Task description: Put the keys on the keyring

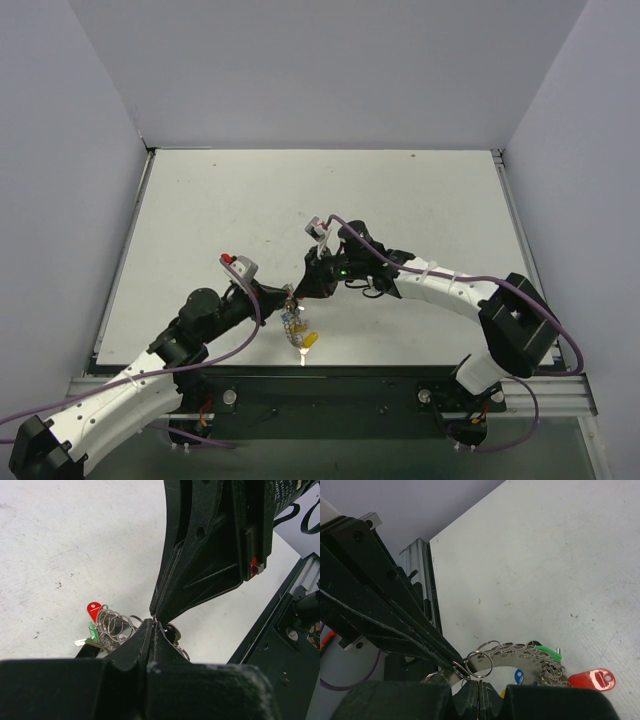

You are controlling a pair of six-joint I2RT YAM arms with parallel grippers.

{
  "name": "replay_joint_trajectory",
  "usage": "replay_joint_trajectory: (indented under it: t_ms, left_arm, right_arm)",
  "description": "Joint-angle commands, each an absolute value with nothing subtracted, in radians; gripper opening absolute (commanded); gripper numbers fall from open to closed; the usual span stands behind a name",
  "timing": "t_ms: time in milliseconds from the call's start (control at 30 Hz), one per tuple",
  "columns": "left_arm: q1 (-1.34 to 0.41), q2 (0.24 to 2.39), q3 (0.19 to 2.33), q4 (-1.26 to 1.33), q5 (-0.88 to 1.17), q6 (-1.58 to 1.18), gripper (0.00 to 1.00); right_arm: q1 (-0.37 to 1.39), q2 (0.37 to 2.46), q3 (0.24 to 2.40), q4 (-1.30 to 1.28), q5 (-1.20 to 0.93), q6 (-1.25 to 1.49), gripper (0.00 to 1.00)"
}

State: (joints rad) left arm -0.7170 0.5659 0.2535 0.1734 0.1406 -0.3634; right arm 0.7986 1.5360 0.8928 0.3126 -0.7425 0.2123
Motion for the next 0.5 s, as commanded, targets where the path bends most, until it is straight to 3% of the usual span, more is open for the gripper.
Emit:
replay_joint_trajectory:
  t_ms: [0,467]
  left_arm:
    - [-0.722,0.549,0.262,0.302,0.143,-0.376,0.0]
    - [-0.722,0.545,0.258,0.307,0.143,-0.379,0.0]
  right_arm:
    - [0.793,1.575,0.842,0.236,-0.738,0.206,0.0]
    - [0.769,1.585,0.81,0.308,-0.842,0.282,0.0]
